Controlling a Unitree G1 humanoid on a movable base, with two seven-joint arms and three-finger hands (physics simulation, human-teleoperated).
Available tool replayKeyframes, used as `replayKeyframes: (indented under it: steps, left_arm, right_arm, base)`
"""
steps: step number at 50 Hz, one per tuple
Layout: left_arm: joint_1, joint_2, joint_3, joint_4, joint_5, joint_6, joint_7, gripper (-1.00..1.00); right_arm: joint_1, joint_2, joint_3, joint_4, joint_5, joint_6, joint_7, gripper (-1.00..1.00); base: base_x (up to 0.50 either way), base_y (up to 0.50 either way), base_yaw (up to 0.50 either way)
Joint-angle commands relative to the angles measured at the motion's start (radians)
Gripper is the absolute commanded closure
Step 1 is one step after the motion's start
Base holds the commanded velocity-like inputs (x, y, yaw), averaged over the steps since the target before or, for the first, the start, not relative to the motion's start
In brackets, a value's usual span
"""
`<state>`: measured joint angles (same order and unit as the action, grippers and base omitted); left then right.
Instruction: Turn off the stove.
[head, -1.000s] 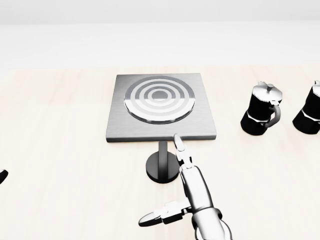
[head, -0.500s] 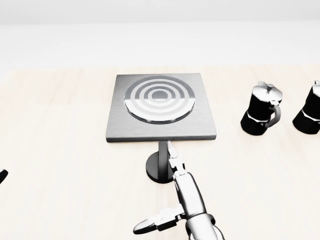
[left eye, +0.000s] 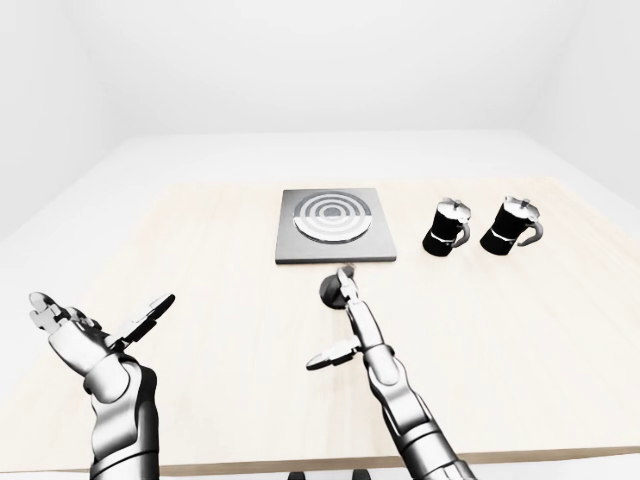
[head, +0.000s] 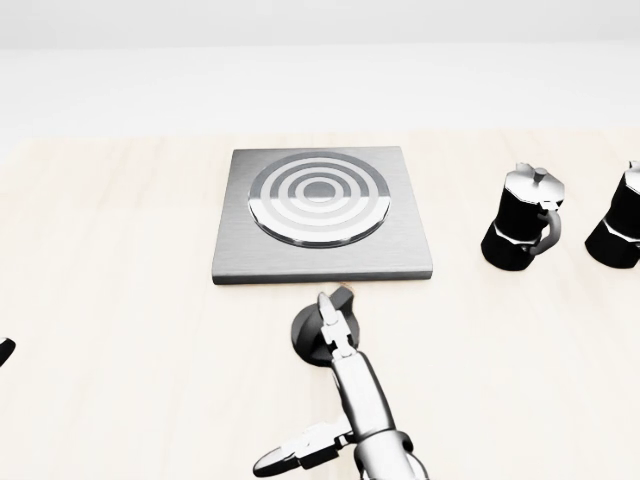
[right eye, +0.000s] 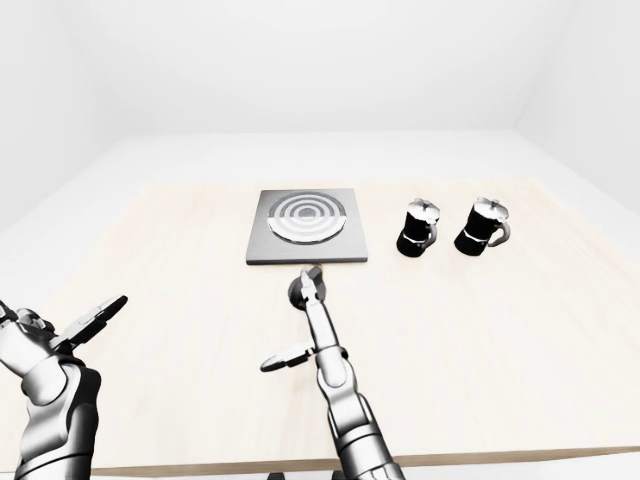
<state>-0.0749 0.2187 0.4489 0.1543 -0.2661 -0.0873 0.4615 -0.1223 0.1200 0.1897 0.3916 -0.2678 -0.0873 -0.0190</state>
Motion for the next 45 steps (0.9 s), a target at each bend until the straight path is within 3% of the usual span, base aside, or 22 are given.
replayKeyframes:
  steps: [1, 3, 8, 9, 11, 12, 15, 21, 23, 28, 35, 45]
  left_arm:
    - [-0.004, -0.001, 0.005, -0.009, -0.005, 0.0, 0.006, -1.0]
    - [-0.002, -0.001, 0.005, -0.011, -0.006, 0.0, 0.006, -1.0]
    - [-0.005, -0.002, 0.004, -0.001, -0.005, 0.0, 0.005, -1.0]
    - [-0.004, -0.001, 0.004, -0.005, -0.006, 0.0, 0.006, -1.0]
    - [-0.002, 0.0, 0.005, -0.014, -0.007, 0.0, 0.007, -1.0]
    - [-0.002, 0.0, 0.005, -0.015, -0.007, 0.0, 0.007, -1.0]
    - [-0.01, 0.0, 0.002, 0.007, -0.004, 0.0, 0.006, -1.0]
    - [-0.003, 0.001, 0.004, -0.012, -0.01, 0.0, 0.007, -1.0]
    - [-0.005, 0.0, 0.004, -0.001, -0.009, 0.0, 0.003, -1.0]
    - [-0.003, 0.001, 0.007, -0.017, -0.013, 0.0, 0.005, -1.0]
    - [-0.006, 0.001, 0.004, -0.012, -0.011, 0.0, 0.005, -1.0]
    - [0.0, -0.002, 0.008, -0.016, -0.012, 0.0, -0.003, -1.0]
  right_arm:
    - [-0.03, 0.039, 0.042, 0.023, -0.005, 0.0, 0.042, -1.0]
    - [-0.033, 0.045, 0.05, 0.005, -0.015, 0.001, 0.043, -1.0]
    - [-0.075, 0.055, 0.051, -0.007, -0.023, 0.049, 0.063, -1.0]
    - [-0.097, 0.059, 0.049, -0.011, -0.031, 0.083, 0.07, -1.0]
    - [-0.116, 0.07, 0.057, -0.034, -0.042, 0.121, 0.082, -1.0]
    - [-0.116, 0.071, 0.057, -0.036, -0.043, 0.123, 0.083, -1.0]
    - [-0.159, 0.096, 0.073, -0.034, -0.055, 0.175, 0.118, -1.0]
    - [-0.285, 0.106, 0.025, 0.067, -0.071, 0.175, 0.133, -1.0]
    - [-0.386, 0.068, -0.047, 0.1, -0.087, 0.175, 0.073, -1.0]
    - [-0.493, 0.013, -0.081, -0.09, -0.054, 0.175, 0.124, -1.0]
    - [-0.498, 0.057, -0.008, -0.277, -0.14, 0.175, 0.182, -1.0]
    - [-0.433, 0.097, 0.027, -0.313, -0.197, 0.175, 0.201, -1.0]
  base:
    - [0.0, 0.0, 0.0]
    - [0.01, 0.0, 0.0]
    - [0.0, 0.0, 0.0]
    - [0.0, 0.0, 0.0]
    - [0.0, 0.0, 0.0]
    - [0.0, 0.0, 0.0]
    - [0.0, 0.0, 0.0]
    - [0.0, 0.0, 0.0]
    - [0.0, 0.0, 0.0]
    - [0.0, 0.0, 0.0]
    - [0.0, 0.0, 0.0]
    - [0.0, 0.0, 0.0]
